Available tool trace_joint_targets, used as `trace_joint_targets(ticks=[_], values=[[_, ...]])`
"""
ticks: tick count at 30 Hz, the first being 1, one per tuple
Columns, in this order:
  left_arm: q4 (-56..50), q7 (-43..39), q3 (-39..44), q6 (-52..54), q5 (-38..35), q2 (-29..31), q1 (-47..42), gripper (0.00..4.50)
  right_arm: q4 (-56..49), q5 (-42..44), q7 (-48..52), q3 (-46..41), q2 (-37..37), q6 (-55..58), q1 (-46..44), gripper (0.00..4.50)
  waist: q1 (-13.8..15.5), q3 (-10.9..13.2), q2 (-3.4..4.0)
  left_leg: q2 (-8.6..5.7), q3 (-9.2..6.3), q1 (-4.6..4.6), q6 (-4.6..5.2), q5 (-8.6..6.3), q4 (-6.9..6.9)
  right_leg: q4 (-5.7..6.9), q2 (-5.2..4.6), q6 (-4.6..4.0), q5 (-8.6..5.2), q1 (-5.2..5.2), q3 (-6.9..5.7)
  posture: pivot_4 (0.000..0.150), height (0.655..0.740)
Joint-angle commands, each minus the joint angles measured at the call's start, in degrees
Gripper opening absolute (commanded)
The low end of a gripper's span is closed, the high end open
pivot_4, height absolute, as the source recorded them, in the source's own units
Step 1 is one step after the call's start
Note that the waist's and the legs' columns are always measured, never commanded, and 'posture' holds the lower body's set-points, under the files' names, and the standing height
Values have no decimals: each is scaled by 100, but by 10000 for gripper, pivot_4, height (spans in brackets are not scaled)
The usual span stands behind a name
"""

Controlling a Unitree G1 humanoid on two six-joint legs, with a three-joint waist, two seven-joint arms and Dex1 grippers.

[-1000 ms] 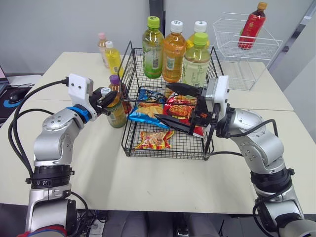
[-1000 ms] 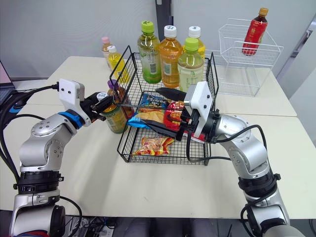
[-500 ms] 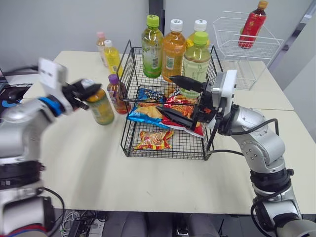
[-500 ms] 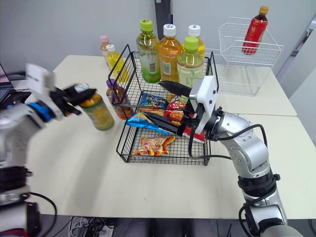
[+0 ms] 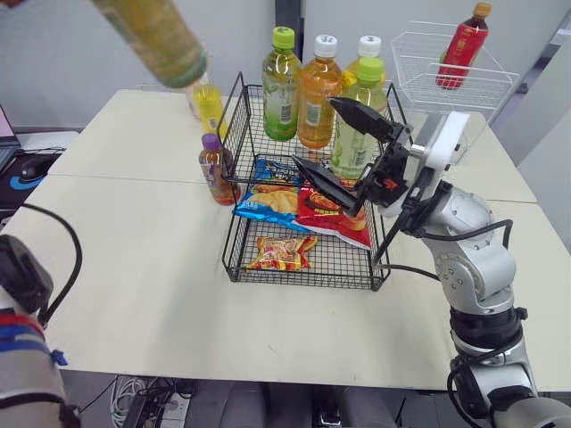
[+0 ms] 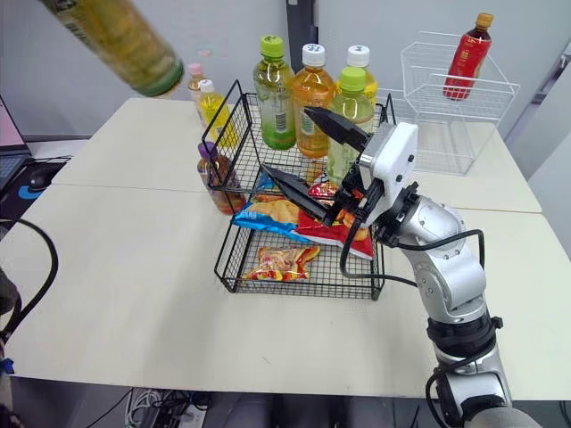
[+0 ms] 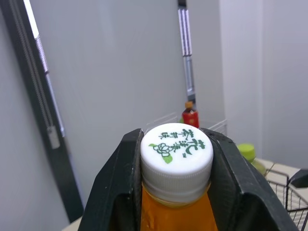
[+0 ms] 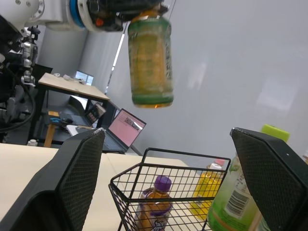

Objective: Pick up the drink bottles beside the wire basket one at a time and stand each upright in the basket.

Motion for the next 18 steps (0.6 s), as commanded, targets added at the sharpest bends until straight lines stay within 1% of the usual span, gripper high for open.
trace_joint_targets(ticks=[1,10,15,18], values=[[112,-152,-307,-190,53,-504,-300,13697,-379,-212,-289,-51,52,-214,46,45000,10,0,0,0,0,1,-14,9,1,3,0,0,0,0,1,1500,7400],[643,-582,-1085,-1079,742,-1799,-182,13697,-868,-581,-812,-79,-24,36,432,45000,-52,2,2,0,8,-1,-23,15,5,6,3,-2,1,-7,18,1500,7400],[1135,-740,-1365,-1583,1159,-2325,-104,13697,-984,-728,-1067,-46,12,162,490,45000,-59,3,4,0,15,1,-23,15,4,7,3,-2,1,-10,23,1500,7400],[1366,-850,-1486,-1904,1420,-2510,-11,13697,-1108,-763,-1185,-60,1,250,557,45000,-58,3,5,0,14,1,-23,15,5,8,4,-2,1,-9,22,1500,7400]])
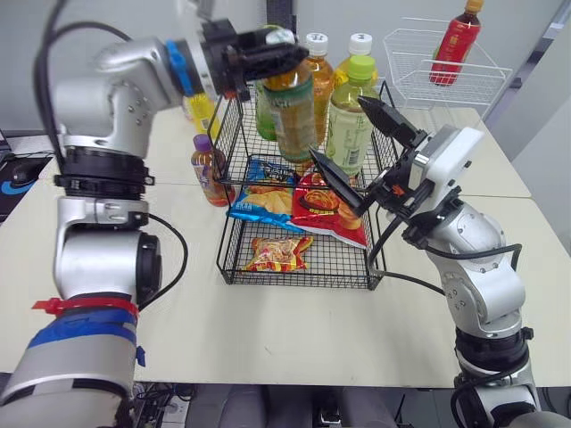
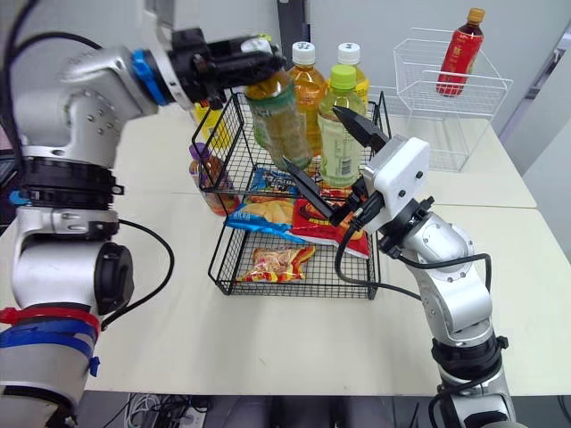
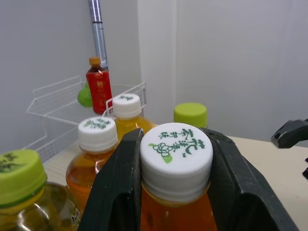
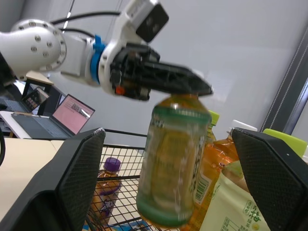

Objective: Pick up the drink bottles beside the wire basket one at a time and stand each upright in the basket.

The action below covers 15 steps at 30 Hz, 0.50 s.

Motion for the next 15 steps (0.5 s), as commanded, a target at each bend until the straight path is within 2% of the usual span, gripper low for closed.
trace_joint_targets(ticks=[1,5,7,9,15], values=[[84,-134,47,-461,177,-101,-81,13697,-349,-69,-171,-79,-17,50,75,45000,0,0,0,0,1,-1,0,0,0,0,0,0,0,-1,0,1500,7400],[333,-293,77,-534,220,-238,-117,13697,-453,-94,-256,-108,-45,137,141,45000,3,0,1,-1,2,1,0,0,0,-2,0,0,0,2,2,1500,7400],[501,-326,110,-616,265,-287,-164,20869,-477,-103,-268,-121,-59,153,163,45000,5,-1,1,0,1,3,1,0,1,-1,0,0,0,4,0,1500,7400],[585,-362,134,-664,296,-302,-190,25753,-492,-104,-274,-122,-69,163,172,45000,4,-1,1,-1,1,7,1,-1,1,0,0,1,0,7,0,1500,7400],[466,-365,315,-571,254,-151,-248,44737,-483,-30,-219,-146,-108,167,161,45000,4,-1,1,-1,1,8,1,0,1,0,0,1,0,7,2,1500,7400]])
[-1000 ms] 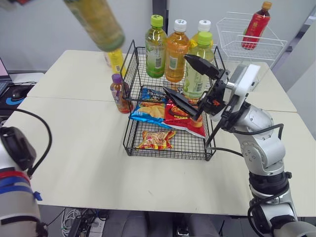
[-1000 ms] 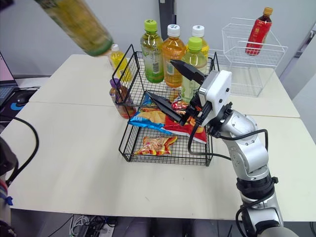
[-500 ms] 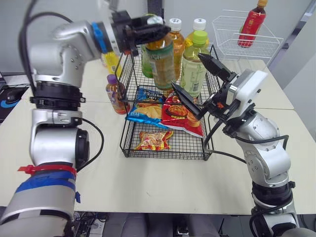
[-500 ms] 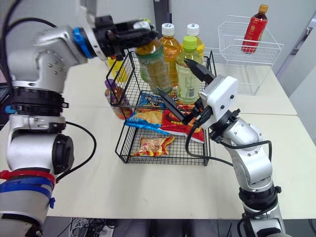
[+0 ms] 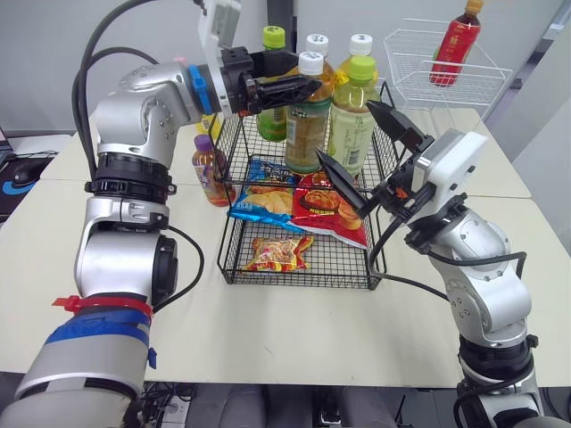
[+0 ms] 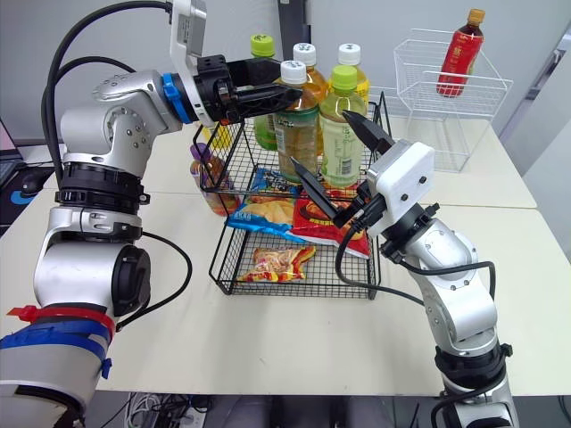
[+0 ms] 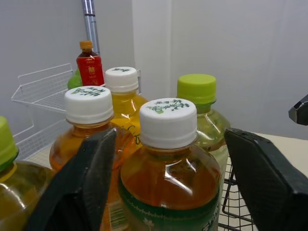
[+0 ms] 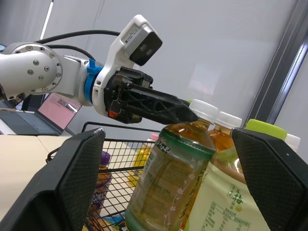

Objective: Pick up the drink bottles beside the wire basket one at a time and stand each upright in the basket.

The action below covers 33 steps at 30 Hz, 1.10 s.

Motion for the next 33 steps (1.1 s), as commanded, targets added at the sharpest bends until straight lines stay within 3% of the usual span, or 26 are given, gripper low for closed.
trace_joint_targets(ticks=[1,10,16,19,24,33], values=[[-241,51,317,31,-80,174,-246,44737,-214,84,34,-135,-61,-55,-33,45000,-2,0,0,0,1,0,0,0,0,0,0,0,0,0,1,1500,7400],[-2626,1327,1538,1480,-705,1146,1261,44737,87,396,422,-107,-153,-62,-238,45000,-114,-1,2,3,4,18,0,0,-4,8,0,0,0,9,10,1500,7400],[-3613,1955,2237,1572,-631,1785,2719,44737,486,847,1024,-62,-201,-46,-524,45000,-106,-1,2,4,5,29,0,0,-3,33,0,-1,-1,8,11,1500,7400],[-4375,2423,3162,1818,-664,1912,3951,44737,786,1255,1653,48,-273,65,-720,45000,-144,-2,3,3,8,29,2,-1,-2,35,-3,-1,0,9,16,1500,7400],[-5626,2869,4425,2175,-916,1541,5955,44737,1037,1853,2336,263,-333,503,-852,45000,-111,-3,1,7,9,32,13,-9,-8,33,-2,-4,-2,8,16,1500,7400],[-7055,3616,5037,2378,-1599,462,7862,44737,1250,1812,2679,505,-290,532,-913,45000,41,-13,-14,6,3,31,23,-14,-4,23,-8,-2,-1,16,6,1500,7400]])
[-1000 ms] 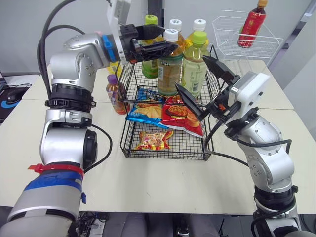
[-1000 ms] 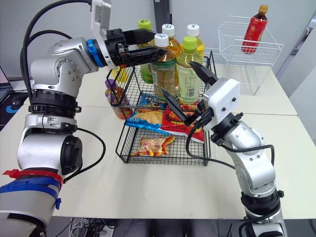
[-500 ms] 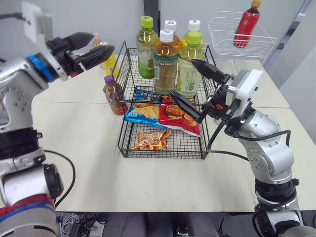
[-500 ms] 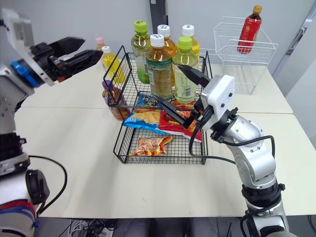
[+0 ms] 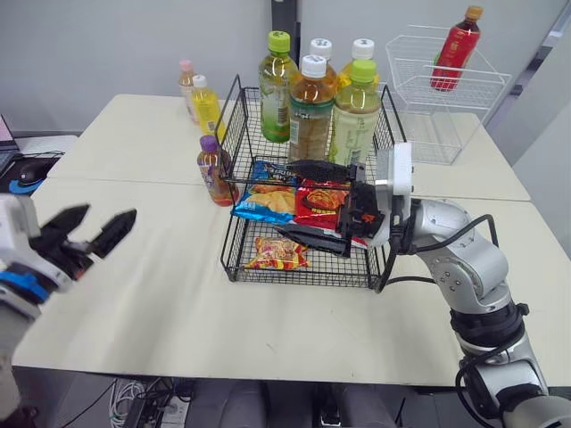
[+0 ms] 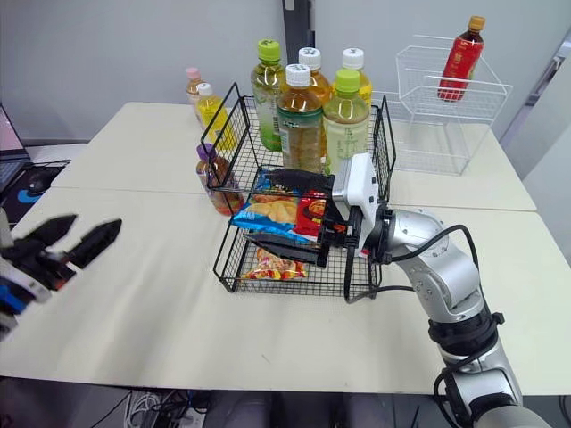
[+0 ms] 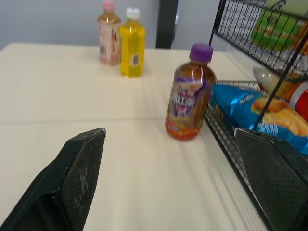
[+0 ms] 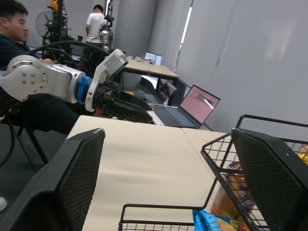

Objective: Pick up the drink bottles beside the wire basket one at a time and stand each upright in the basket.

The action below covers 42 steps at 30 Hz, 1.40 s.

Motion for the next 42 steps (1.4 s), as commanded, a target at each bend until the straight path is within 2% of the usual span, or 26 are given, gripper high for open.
trace_joint_targets(ticks=[1,6,11,15,21,31,37,40,42], values=[[-497,288,213,-74,-297,-61,193,44737,-20,-1,68,-25,3,-44,-111,45000,20,0,0,0,-1,0,0,0,0,0,0,0,0,-1,-1,1500,7400],[-351,594,-142,-188,-400,86,-87,44737,69,-175,-6,-24,4,-163,-149,45000,29,0,0,0,-2,-1,0,0,0,0,1,0,0,0,-1,1500,7400],[457,852,-1135,-694,102,169,-1074,44737,-8,-367,-218,-61,40,-190,-122,45000,57,-1,-1,-2,-3,-2,0,0,-1,-1,2,0,0,1,-1,1500,7400],[1597,854,-2370,-1454,890,50,-2133,44737,-154,-594,-582,-110,56,-166,-57,45000,73,-1,-1,-3,-3,-6,1,0,-2,-8,3,1,1,0,-3,1500,7400],[3541,732,-3360,-2622,1761,-198,-3467,44737,-420,-734,-935,-186,-12,-42,74,45000,44,-1,-1,-2,4,-13,2,-2,-5,-24,4,5,4,-2,-3,1500,7400],[6268,268,-3929,-4123,2461,-522,-5166,44737,-789,-732,-1264,-254,-166,158,287,45000,19,0,0,-2,5,-15,3,-2,-6,-26,4,5,4,-4,-8,1500,7400],[7216,-18,-4007,-4554,2678,-471,-5678,44737,-846,-719,-1316,-264,-199,213,284,45000,14,0,0,-2,5,-15,2,-2,-6,-26,4,5,4,-5,-8,1500,7400],[7379,-144,-4035,-4549,2747,-431,-5731,38992,-854,-721,-1313,-264,-206,218,295,45000,13,0,0,-2,6,-15,2,-1,-6,-26,4,5,4,-5,-7,1500,7400],[7407,-222,-4044,-4509,2763,-405,-5720,32665,-859,-715,-1308,-266,-208,217,302,45000,13,0,0,-2,6,-15,2,-1,-6,-26,4,5,4,-5,-9,1500,7400]])
